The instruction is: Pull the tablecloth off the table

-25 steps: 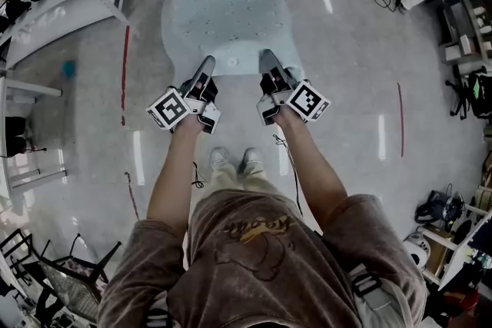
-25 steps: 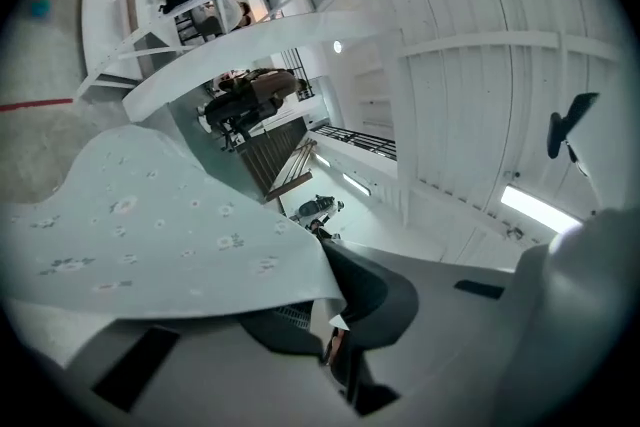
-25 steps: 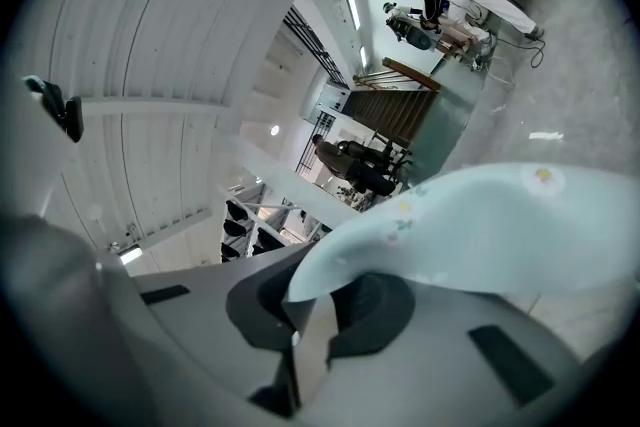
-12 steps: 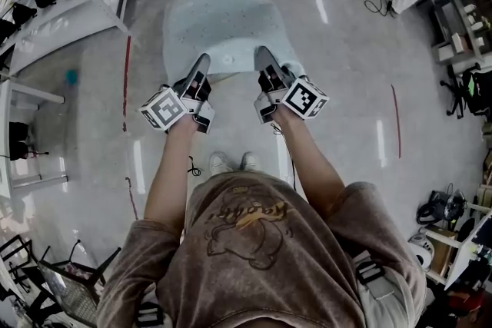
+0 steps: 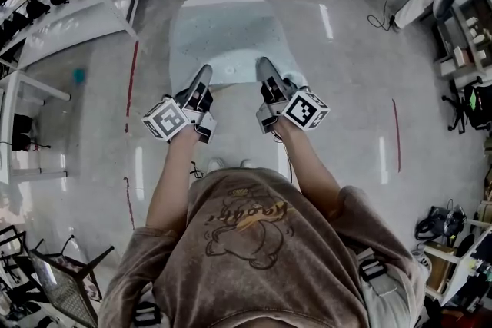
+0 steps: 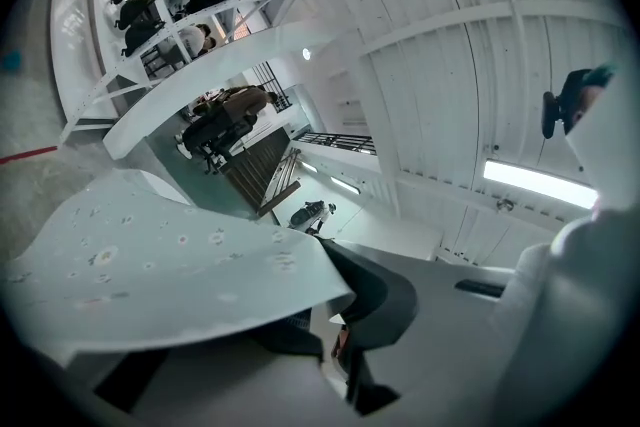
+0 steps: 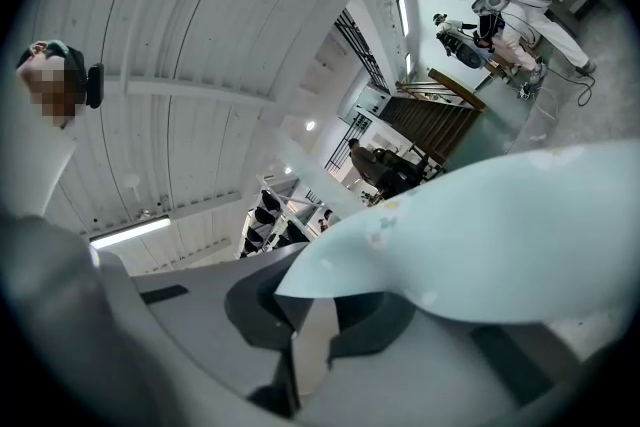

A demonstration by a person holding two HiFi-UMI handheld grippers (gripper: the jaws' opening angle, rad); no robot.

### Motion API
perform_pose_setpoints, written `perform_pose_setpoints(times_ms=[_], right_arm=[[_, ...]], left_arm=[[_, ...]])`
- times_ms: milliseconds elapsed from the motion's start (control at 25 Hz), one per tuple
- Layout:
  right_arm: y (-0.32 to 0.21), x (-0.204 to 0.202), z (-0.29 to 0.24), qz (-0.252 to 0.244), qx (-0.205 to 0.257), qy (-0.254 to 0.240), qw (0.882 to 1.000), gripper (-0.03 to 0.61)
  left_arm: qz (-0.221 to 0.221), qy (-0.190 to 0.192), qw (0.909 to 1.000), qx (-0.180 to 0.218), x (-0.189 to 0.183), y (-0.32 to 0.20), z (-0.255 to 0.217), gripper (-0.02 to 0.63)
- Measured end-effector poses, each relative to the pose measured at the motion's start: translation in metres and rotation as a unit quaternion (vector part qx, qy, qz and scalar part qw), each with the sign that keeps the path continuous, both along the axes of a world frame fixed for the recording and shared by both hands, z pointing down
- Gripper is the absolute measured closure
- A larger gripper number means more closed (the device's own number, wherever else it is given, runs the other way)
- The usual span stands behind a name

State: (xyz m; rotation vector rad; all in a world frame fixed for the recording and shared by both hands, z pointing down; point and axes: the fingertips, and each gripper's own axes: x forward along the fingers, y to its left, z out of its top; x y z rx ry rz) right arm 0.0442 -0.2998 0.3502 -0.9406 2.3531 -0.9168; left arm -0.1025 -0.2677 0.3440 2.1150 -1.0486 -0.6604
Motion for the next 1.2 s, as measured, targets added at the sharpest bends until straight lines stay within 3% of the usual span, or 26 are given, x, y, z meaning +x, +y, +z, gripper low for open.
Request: perform_pose_setpoints(times_ms=[520,1200], right_arm=[[0.008,0.008,0.001,-0.024,0.008,0.003,1.0,0.551],[0.088,-0.008,0.003,0.004,0.014,0.01,1.0,0.552]], left_arm=[[-0.032,-0.011,0.9994,-0.001,0.009,0.014,0.001,0.594],[0.001,-0.017,0.9998,0.008,-0.009,0.087,0.002,0.594]])
